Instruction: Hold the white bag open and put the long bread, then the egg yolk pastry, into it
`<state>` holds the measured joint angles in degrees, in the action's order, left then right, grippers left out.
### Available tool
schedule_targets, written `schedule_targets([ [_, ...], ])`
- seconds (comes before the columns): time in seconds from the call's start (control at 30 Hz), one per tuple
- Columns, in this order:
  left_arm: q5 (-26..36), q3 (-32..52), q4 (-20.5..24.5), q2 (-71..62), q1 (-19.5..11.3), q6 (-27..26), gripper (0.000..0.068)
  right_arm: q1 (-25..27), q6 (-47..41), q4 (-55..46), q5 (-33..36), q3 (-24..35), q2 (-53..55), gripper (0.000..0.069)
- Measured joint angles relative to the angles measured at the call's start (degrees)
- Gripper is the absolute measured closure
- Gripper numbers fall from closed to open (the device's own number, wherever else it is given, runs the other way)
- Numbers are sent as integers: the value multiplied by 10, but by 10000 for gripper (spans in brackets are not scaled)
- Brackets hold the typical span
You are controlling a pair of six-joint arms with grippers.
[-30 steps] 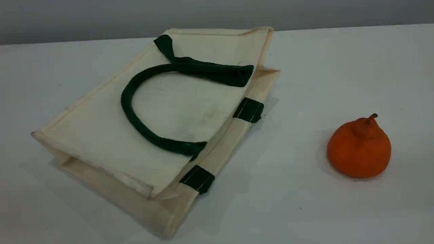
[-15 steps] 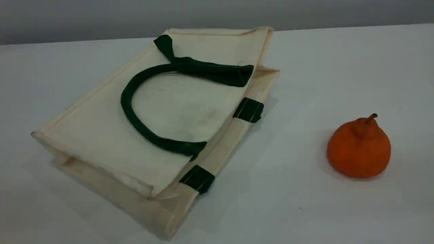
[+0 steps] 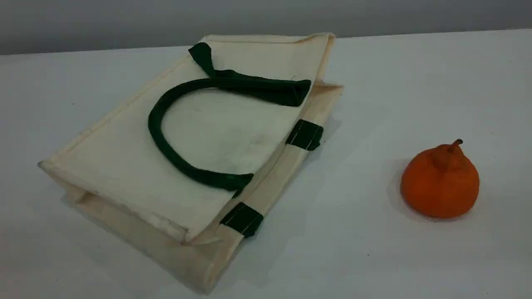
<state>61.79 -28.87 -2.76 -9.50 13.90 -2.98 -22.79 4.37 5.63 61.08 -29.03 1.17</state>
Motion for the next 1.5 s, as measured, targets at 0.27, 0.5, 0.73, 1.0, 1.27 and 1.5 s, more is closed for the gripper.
schedule_targets([
  [0.27,1,0,0,0,0,-1,90,0,-17,-11,0,0,0,113],
  [0.5,1,0,0,0,0,-1,90,0,-17,-10,0,0,0,113],
  [0.73,1,0,0,0,0,-1,90,0,-17,-9,0,0,0,113],
  [1.0,1,0,-2,27,-16,-2,90,3,-17,-9,-1,0,-5,112],
  [1.27,2,0,-2,83,-124,-4,90,142,-17,3,0,0,-12,111],
  [1.5,1,0,-2,96,-161,-4,90,250,-17,4,0,0,-12,111],
])
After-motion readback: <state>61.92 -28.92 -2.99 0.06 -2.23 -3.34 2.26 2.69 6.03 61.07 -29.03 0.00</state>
